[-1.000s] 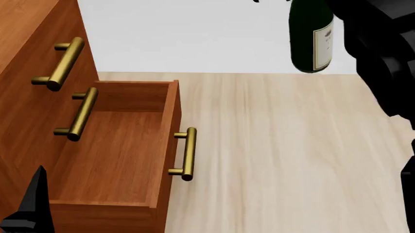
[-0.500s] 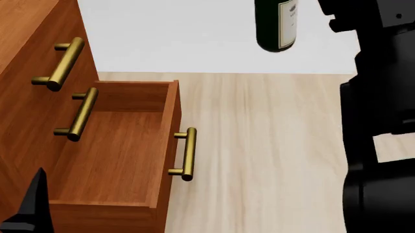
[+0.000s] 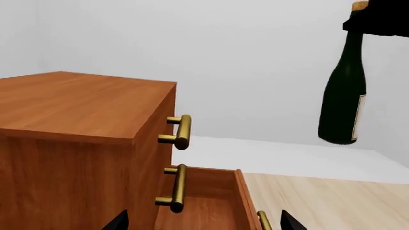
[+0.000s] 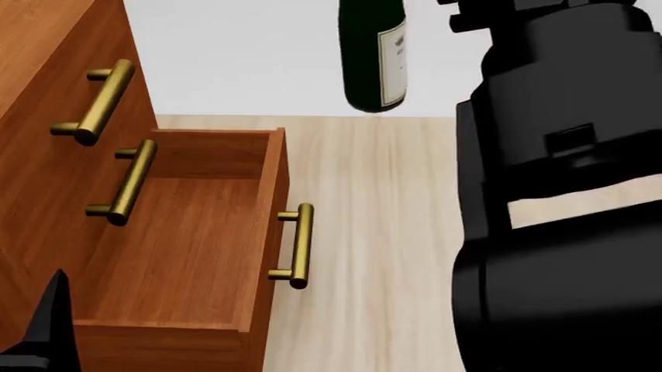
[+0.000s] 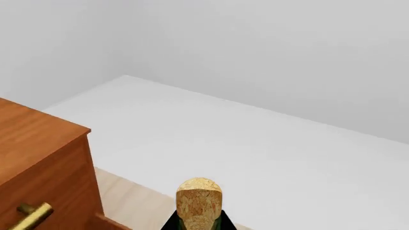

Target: Put the wine bottle in the bottom drawer of the cabinet.

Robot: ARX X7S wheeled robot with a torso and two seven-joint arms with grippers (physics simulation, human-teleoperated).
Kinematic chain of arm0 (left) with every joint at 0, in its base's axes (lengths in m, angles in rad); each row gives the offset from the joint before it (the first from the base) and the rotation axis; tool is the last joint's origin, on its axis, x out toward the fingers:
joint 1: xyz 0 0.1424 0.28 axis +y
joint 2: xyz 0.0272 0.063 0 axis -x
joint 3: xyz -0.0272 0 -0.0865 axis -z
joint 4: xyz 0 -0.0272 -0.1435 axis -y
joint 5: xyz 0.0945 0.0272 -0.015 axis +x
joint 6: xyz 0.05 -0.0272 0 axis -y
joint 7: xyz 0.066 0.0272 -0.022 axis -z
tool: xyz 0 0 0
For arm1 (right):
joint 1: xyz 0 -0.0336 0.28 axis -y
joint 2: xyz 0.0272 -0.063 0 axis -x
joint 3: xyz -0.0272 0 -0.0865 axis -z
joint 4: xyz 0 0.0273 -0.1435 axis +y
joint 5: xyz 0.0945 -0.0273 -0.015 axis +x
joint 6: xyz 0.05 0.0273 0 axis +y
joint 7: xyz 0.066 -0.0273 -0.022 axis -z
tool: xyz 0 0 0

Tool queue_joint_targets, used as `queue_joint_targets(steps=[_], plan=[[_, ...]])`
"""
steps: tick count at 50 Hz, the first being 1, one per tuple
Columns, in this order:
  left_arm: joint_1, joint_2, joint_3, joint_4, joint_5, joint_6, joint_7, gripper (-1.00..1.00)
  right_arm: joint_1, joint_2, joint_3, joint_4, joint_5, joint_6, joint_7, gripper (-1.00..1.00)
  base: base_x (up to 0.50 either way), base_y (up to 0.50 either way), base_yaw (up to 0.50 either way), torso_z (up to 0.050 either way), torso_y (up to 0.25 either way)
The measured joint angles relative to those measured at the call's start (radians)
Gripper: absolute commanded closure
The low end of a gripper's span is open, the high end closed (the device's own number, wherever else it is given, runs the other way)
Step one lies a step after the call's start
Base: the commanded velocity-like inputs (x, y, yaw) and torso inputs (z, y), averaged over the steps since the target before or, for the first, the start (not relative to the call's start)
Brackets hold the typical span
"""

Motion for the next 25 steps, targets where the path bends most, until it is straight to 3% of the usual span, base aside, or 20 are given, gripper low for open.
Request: queue_joint_targets(steps=[14,25], plan=[[0.006,-0.002,-0.001,-0.009,0.001,0.005,-0.001,-1.00,0.004,-0.014,-0.189,0.008,0.250,-0.026,-0.002,1.00,0.00,0.00,0.00,0.000,0.001],[0.011,-0.002,-0.002,-0.011,0.005,0.010,0.001,-1.00,0.007,-0.018,-0.481,0.008,0.581,-0.090,-0.007,1.00,0.00,0.00,0.00,0.001,0.001]])
